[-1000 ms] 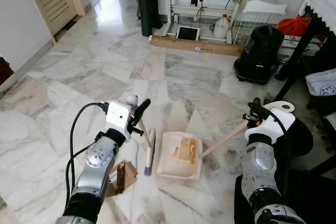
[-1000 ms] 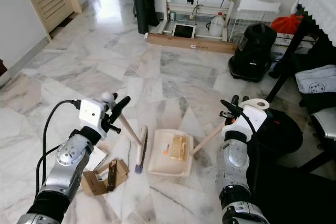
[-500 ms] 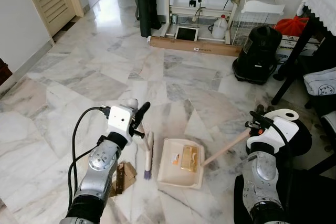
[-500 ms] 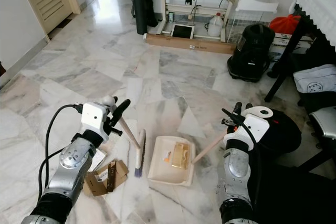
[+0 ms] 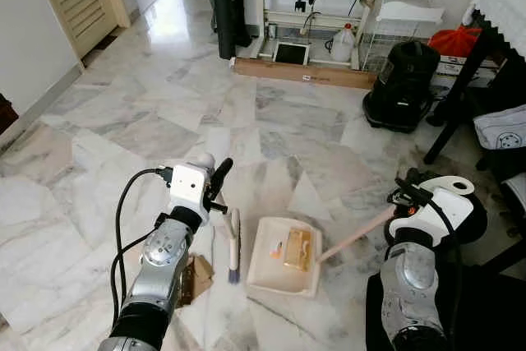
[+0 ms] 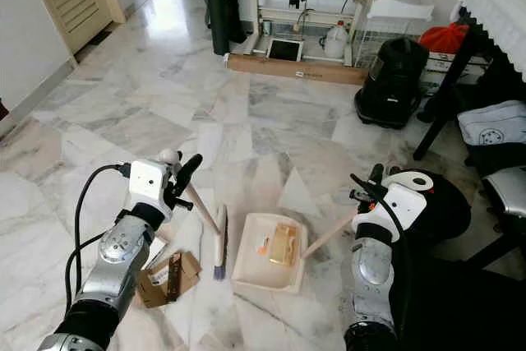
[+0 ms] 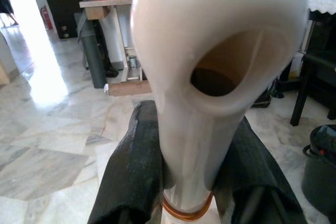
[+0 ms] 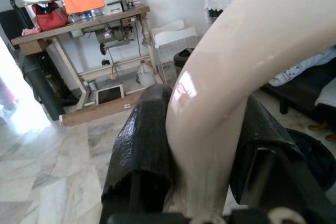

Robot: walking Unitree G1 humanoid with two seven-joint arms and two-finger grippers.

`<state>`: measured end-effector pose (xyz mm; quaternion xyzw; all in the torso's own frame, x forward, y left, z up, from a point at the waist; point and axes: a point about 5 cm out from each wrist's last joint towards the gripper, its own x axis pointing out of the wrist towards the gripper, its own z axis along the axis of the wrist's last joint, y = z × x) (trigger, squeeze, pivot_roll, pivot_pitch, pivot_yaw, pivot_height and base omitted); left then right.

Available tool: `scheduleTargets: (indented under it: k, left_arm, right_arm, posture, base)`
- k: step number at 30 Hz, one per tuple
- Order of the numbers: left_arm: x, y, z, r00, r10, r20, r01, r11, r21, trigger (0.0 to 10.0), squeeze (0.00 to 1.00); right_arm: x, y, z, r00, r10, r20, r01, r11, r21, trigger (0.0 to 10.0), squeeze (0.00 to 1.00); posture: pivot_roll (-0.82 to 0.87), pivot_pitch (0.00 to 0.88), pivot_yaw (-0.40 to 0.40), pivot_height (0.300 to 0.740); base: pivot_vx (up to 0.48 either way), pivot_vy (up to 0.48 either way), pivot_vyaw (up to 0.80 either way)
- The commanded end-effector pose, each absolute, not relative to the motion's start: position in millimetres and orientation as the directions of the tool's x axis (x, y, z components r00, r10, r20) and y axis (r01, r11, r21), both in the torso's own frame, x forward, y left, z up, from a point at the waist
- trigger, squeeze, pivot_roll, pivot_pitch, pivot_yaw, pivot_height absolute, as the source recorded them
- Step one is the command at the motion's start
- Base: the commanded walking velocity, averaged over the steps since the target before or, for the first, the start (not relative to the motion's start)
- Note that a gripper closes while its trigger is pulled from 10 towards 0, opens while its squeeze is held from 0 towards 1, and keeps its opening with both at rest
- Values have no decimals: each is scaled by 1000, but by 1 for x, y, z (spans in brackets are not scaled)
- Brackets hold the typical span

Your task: Sweep floor

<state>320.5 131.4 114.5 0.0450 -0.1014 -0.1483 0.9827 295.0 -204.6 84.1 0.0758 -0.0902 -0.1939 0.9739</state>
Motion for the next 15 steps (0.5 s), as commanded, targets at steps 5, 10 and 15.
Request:
scheduleTargets:
  k: [5, 10, 15]
  left_arm:
    - [326, 131, 131, 921, -292, 259, 267, 955, 127, 10000, 0]
    - [325, 131, 131, 921, -290, 260, 263, 956, 133, 10000, 0]
    - [326, 130, 134, 918, -285, 275, 253, 956, 148, 10000, 0]
  right_arm:
    - [301, -202, 101, 898, -389, 205, 350, 915, 201, 10000, 0]
    - [302, -200, 100, 903, -381, 199, 344, 918, 196, 10000, 0]
    - [305, -196, 102, 913, -356, 199, 323, 929, 179, 10000, 0]
  posture:
    - [-22, 0, -15, 740]
    - [-10, 0, -19, 740]
    - [-3, 0, -28, 740]
  base:
    - [0, 0, 0]
    - [0, 0, 0]
    - [0, 0, 421]
